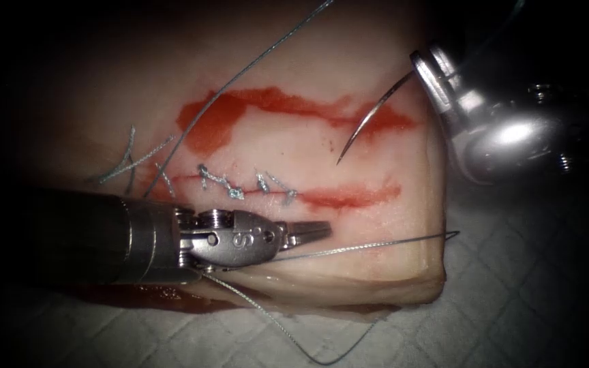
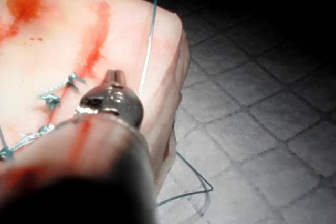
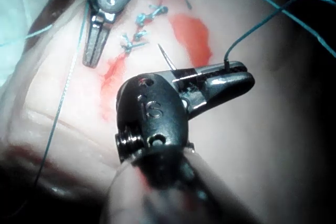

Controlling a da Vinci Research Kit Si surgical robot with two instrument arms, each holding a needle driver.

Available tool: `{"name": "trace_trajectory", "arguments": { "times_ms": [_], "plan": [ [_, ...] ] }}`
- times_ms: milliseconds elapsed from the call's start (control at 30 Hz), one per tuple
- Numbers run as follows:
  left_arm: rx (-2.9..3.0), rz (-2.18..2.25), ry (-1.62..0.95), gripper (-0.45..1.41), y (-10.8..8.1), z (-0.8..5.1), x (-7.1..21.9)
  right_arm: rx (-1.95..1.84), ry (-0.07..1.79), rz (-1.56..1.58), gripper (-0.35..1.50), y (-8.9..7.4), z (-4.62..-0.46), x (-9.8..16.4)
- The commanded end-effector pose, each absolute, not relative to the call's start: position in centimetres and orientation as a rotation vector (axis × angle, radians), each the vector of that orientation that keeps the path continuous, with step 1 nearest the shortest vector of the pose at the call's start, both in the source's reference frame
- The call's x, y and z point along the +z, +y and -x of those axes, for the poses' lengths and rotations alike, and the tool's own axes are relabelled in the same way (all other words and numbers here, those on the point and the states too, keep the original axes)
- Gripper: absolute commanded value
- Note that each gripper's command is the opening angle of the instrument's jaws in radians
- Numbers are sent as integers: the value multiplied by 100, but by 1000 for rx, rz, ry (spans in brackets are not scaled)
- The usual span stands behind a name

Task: Wound Closure
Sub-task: Insert the needle into the skin of the tissue

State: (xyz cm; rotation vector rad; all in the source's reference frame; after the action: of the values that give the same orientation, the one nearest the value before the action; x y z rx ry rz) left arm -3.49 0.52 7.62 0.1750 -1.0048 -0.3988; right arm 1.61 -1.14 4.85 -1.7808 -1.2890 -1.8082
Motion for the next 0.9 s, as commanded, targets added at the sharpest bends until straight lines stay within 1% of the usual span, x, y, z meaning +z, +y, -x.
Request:
{"name": "trace_trajectory", "arguments": {
  "times_ms": [33, 167, 267, 367, 500, 700, 900],
  "plan": [
    [-393, -178, -1007, -45, 52, 355, 766, -1807, -1298, 1781, -35, -109, -169, 489],
    [-394, -185, -1009, -45, 53, 355, 762, -1811, -1303, 1783, -35, -109, -168, 489],
    [-397, -190, -1010, -45, 55, 356, 758, -1868, -1395, 1715, -35, -113, -171, 491],
    [-397, -196, -1012, -45, 56, 356, 756, -1925, -1422, 1735, -35, -116, -174, 494],
    [-401, -197, -1009, -45, 59, 356, 753, -2001, -1514, 1746, -35, -119, -189, 500],
    [-405, -194, -1011, -45, 60, 355, 751, -2154, -1488, 1796, -35, -124, -195, 513],
    [-403, -189, -1010, -45, 58, 355, 754, -2183, -1477, 1818, -35, -124, -196, 513]
  ]
}}
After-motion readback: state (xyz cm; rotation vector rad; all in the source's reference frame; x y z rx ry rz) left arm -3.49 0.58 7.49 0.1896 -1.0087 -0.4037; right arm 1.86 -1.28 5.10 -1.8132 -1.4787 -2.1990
